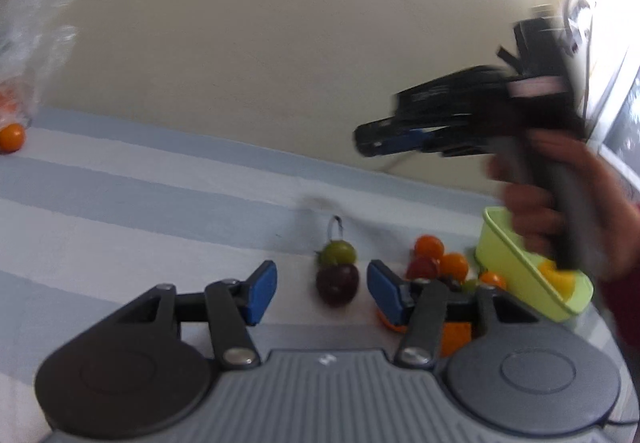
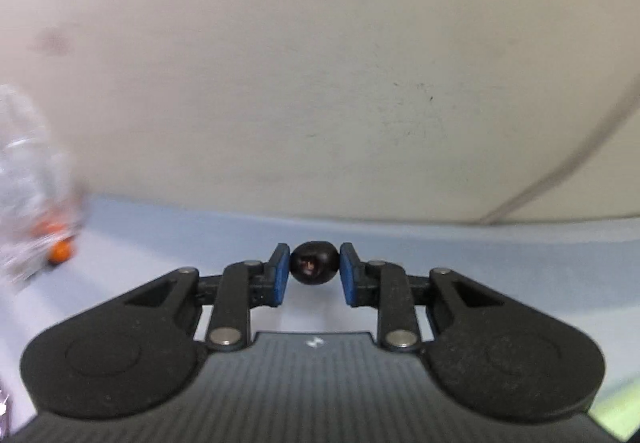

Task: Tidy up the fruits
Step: 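Grasp the dark tomato by the wall with the right gripper while the left approaches the cherry, then close the left gripper on the stemmed dark cherry, then carry the cherry and dark tomato into the basket and open both grippers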

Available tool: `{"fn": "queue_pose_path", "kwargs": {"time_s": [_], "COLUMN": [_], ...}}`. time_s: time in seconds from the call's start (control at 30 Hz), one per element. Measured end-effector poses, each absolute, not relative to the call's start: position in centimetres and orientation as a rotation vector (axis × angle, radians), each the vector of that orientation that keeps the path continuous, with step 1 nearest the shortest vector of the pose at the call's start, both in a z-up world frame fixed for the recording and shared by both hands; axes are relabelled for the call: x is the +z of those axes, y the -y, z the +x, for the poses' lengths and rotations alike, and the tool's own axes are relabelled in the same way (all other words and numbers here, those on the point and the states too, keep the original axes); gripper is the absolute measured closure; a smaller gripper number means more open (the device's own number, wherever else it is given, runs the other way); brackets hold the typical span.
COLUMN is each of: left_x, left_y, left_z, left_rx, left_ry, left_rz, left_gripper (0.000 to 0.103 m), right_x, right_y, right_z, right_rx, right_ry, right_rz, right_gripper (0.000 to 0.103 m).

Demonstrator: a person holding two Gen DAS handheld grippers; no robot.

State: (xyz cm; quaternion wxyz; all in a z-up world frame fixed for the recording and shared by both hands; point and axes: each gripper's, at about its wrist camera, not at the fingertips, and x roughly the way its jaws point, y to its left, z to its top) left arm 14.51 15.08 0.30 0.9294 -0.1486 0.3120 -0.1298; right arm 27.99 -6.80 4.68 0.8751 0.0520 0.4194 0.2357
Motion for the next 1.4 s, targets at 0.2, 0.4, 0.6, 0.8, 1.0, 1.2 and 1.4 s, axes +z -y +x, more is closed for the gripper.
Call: {"fn": "queue_pose_path", "kwargs": {"time_s": [0.2,0.4,0.6,0.8,1.0,1.2,1.4], "left_x": [-0.8,-1.1,-0.9,-0.1,3.4,6.7,6.3], "left_y": [-13.6,-12.7,-12.3,-12.5,-8.9,-1.6,4.9], "left_z": [16.1,16.7,14.9,9.1,6.5,10.5,17.0], "left_rx": [-0.281,-0.255,-0.245,-0.276,-0.379,-0.541,-0.593], "left_ry": [-0.711,-0.699,-0.688,-0.686,-0.620,-0.593,-0.637], "left_rz": [-0.290,-0.256,-0.234,-0.275,-0.257,-0.218,-0.212], "left_gripper": [0.055,0.073,0.073,0.073,0.073,0.073,0.073], "right_x": [6.1,6.1,6.5,5.6,4.3,5.8,5.4], "right_y": [11.0,13.6,14.7,15.1,16.2,20.2,24.5], "right_z": [19.4,16.4,14.9,11.4,8.1,8.0,10.9], "right_rx": [0.585,0.590,0.555,0.567,0.538,0.448,0.312], "right_ry": [-0.789,-0.753,-0.669,-0.644,-0.606,-0.490,-0.430], "right_rz": [0.064,0.108,0.134,0.148,0.114,0.133,0.132], "right_gripper": [0.074,0.074,0.074,0.074,0.074,0.074,0.073]}}
